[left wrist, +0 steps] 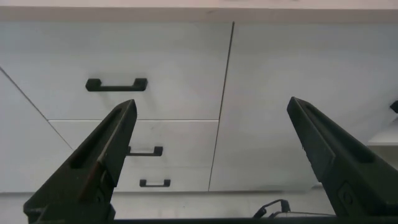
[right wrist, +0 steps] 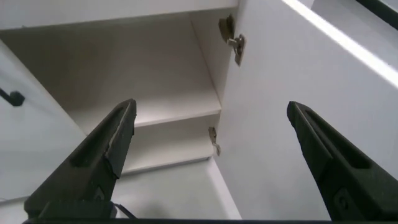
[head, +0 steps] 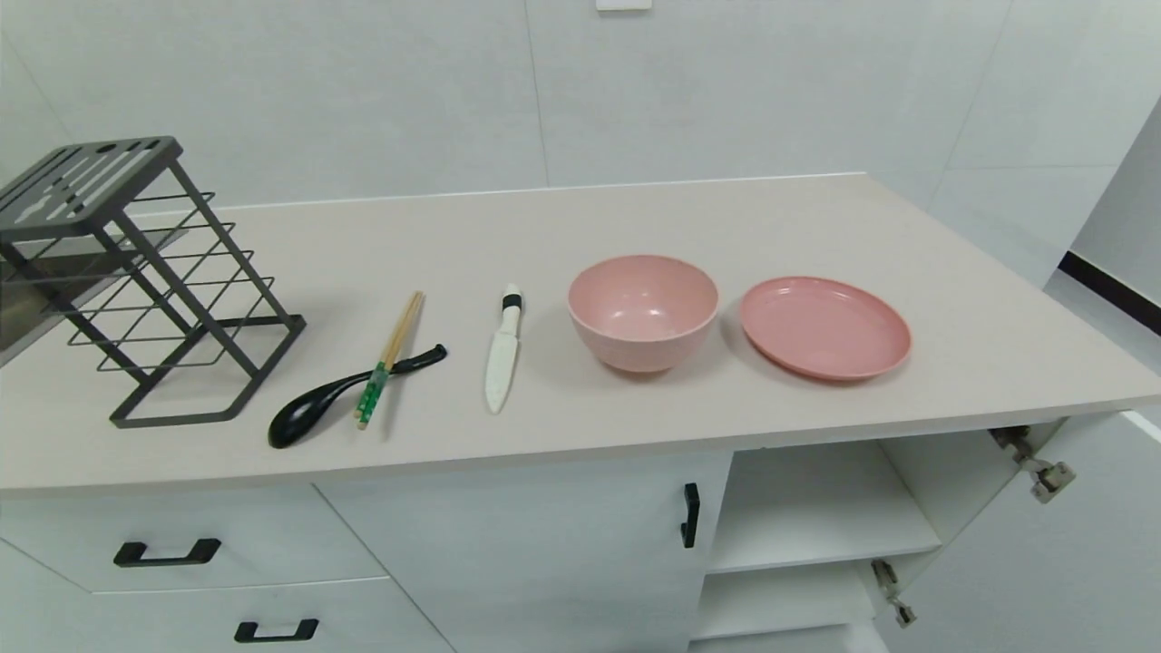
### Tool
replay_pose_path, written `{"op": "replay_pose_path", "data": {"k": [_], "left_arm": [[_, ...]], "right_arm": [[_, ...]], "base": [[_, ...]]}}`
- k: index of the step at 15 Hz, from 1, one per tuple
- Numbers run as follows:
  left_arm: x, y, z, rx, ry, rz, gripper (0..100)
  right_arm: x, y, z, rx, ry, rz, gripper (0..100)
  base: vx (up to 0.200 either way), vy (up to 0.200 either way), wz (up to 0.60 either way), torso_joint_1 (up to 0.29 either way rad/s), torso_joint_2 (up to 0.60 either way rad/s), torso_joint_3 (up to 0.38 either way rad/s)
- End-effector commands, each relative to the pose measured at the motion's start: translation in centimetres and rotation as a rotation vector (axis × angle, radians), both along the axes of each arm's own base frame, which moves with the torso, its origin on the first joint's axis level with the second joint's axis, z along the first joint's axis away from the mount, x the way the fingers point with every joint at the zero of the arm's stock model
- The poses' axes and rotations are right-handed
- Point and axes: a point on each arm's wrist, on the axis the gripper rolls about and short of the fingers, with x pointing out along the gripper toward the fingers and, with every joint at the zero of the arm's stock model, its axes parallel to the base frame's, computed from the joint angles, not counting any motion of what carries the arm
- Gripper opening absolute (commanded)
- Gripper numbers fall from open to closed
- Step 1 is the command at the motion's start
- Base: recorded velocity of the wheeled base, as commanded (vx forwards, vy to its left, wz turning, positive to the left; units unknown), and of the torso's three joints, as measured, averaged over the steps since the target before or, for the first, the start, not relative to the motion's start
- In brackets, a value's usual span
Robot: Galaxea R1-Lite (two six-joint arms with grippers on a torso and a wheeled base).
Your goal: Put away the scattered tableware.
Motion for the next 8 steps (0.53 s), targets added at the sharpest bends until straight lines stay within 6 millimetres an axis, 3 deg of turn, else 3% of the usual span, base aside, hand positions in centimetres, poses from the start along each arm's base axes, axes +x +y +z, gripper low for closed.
{"op": "replay_pose_path", "data": {"k": [1,8], "left_arm": [[0.01,0.0,0.01,-0.001,0.0,0.0,100],[0.01,0.0,0.01,-0.001,0.0,0.002,100]], "right_arm": [[0.01,0.0,0.01,-0.001,0.001,-0.001,100],[0.01,0.0,0.01,0.0,0.0,-0.001,100]], "base": [[0.0,0.0,0.0,0.393,-0.48,-0.242],[0.0,0.0,0.0,0.29,-0.51,-0.245]]}}
